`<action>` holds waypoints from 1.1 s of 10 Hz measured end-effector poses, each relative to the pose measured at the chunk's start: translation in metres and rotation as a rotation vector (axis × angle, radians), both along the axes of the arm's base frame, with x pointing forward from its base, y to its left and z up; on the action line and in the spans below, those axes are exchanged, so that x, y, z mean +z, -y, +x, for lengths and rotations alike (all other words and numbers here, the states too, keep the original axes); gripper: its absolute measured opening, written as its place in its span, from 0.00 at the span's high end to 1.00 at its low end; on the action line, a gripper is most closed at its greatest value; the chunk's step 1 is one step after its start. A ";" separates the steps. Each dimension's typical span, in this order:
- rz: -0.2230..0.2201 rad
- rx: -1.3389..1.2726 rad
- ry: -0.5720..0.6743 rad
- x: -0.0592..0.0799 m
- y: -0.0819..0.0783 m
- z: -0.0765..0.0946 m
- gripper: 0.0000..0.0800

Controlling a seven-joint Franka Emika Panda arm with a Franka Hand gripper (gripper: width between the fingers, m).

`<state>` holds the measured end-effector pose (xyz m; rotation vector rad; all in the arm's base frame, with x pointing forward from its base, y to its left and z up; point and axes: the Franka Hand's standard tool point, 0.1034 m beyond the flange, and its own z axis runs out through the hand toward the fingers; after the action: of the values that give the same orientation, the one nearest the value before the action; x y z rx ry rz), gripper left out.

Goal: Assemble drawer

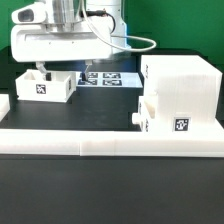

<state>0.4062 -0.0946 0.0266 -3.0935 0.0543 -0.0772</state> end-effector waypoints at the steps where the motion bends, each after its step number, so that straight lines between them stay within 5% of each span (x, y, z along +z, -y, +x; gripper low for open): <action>1: -0.003 0.002 -0.001 -0.004 -0.002 -0.006 0.19; 7: -0.002 0.013 -0.021 -0.020 -0.010 -0.020 0.19; 9: -0.001 0.017 -0.025 -0.021 -0.012 -0.021 0.51; 10: -0.001 0.018 -0.026 -0.021 -0.012 -0.021 0.51; 11: -0.001 0.019 -0.025 -0.021 -0.012 -0.020 0.74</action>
Offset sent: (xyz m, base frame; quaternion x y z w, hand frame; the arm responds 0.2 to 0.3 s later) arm 0.0019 -0.0014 0.0055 -0.0039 0.0042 0.0443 0.9990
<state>0.3861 -0.0824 0.0056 -3.0955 0.0256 -0.0376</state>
